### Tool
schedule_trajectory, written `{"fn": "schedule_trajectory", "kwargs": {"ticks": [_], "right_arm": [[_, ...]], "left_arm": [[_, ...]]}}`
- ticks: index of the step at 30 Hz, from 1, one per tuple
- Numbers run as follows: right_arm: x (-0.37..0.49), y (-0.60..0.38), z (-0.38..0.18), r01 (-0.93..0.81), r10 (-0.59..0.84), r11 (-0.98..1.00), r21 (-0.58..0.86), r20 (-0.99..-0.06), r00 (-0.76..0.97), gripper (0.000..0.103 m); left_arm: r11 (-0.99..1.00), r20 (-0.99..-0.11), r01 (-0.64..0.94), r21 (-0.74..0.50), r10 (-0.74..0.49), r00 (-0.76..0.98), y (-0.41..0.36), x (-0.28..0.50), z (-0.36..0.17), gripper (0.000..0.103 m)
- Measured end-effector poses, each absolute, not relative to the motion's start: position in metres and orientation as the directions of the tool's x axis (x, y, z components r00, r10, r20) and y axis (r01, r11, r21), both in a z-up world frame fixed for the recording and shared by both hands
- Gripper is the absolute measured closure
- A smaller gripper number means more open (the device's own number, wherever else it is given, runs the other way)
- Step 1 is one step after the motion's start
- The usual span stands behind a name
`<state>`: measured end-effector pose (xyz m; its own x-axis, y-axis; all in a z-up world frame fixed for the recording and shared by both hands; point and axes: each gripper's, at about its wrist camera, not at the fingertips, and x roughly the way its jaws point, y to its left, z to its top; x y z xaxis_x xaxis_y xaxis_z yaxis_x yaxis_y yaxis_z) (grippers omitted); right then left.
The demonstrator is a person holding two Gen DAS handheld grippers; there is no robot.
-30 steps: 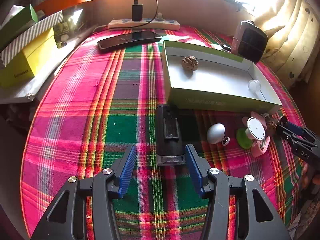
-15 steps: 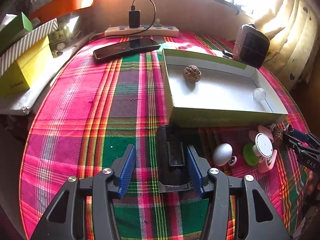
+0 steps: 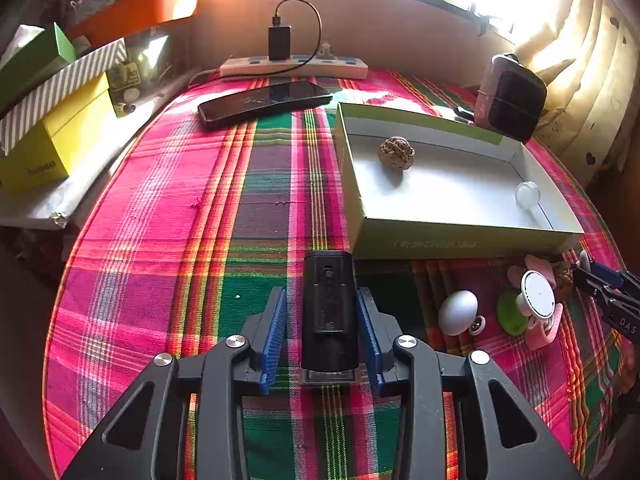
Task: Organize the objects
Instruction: 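Close left gripper on the black flashlight while right gripper closes on the fob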
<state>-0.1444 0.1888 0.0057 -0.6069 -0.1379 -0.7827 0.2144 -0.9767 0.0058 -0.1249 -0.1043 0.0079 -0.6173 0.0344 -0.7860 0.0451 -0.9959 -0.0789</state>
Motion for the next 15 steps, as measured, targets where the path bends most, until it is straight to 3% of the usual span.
{"fn": "schedule_trajectory", "kwargs": {"ticks": [7,15], "right_arm": [[-0.1438,0.1884,0.0065,0.216,-0.143,-0.976,0.010,-0.780,-0.609,0.069],[-0.1440,0.1891,0.0070,0.217,-0.147,-0.976,0.014,-0.780,-0.609,0.069]], "left_arm": [[-0.995,-0.785,0.053,-0.084,0.033,-0.618,-0.1063,-0.1247,0.0078,0.077],[-0.995,-0.785,0.054,-0.084,0.033,-0.618,-0.1064,-0.1244,0.0076,0.077]]}}
